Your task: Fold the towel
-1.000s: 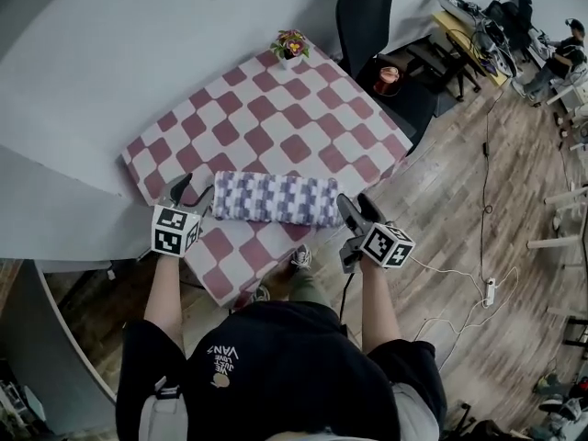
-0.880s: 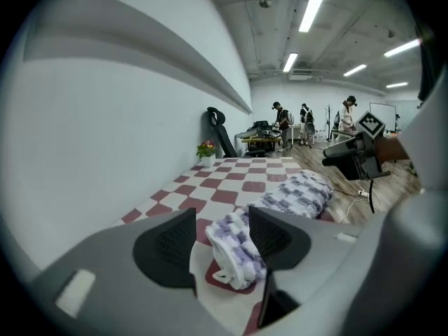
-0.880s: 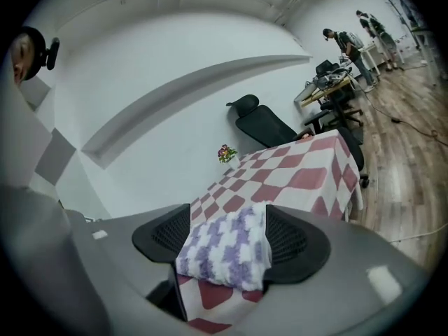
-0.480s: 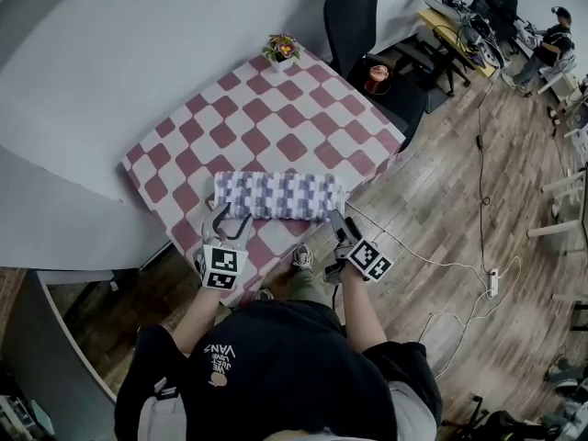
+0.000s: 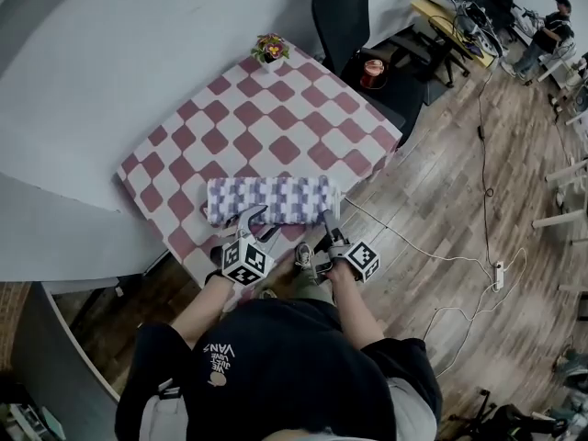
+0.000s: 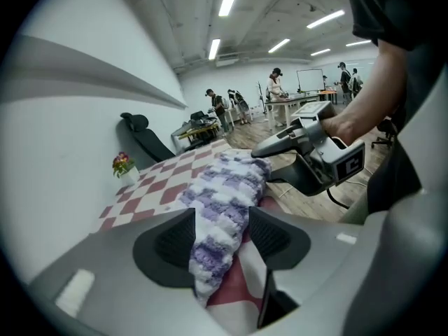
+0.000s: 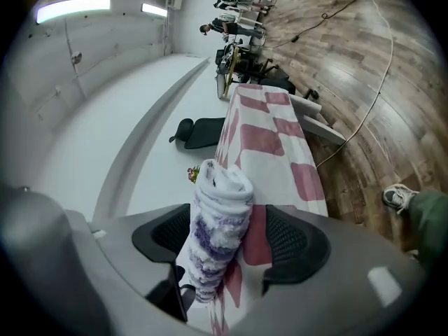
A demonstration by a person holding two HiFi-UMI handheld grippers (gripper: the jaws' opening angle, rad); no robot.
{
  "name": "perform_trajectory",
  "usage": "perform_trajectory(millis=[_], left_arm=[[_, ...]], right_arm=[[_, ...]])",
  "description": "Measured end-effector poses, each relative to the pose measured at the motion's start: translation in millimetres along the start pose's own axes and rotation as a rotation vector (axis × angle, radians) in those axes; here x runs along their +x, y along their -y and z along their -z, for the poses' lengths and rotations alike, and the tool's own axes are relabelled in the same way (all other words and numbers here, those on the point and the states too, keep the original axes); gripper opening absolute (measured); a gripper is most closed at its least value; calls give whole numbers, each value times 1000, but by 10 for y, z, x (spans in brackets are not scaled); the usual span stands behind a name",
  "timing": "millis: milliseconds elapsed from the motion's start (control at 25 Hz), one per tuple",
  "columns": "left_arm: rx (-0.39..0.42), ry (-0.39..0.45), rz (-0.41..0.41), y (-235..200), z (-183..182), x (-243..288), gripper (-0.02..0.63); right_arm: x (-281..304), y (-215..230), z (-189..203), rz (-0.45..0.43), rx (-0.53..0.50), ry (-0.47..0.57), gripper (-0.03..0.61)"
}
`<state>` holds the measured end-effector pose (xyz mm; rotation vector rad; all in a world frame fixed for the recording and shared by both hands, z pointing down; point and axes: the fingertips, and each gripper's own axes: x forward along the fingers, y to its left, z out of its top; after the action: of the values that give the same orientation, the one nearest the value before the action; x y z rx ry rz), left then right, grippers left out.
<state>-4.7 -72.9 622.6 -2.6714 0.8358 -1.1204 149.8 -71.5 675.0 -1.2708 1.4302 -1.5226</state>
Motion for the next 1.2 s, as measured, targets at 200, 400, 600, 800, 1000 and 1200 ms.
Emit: perform_trajectory(millis=[200, 400, 600, 800, 1000, 1200], left_arm=[[-5, -103, 85, 147, 244, 190, 218], [-28, -132, 122, 211, 353, 277, 218], [-48, -129, 135, 225, 368, 316, 218], [-66, -108, 134, 211, 273, 234, 218], [-114, -25, 76, 95, 166, -30, 218], [-205, 13, -14, -21, 313, -371, 218]], right_arm=[[35, -10, 64, 4, -9, -8, 229], [1, -129, 41, -19, -54, 17, 121], [-13, -370, 51, 8, -236, 6, 80], [7, -725, 89, 42, -501, -12, 71], [52, -1042, 177, 54, -683, -21, 71], [163, -1422, 470, 60, -989, -72, 71]])
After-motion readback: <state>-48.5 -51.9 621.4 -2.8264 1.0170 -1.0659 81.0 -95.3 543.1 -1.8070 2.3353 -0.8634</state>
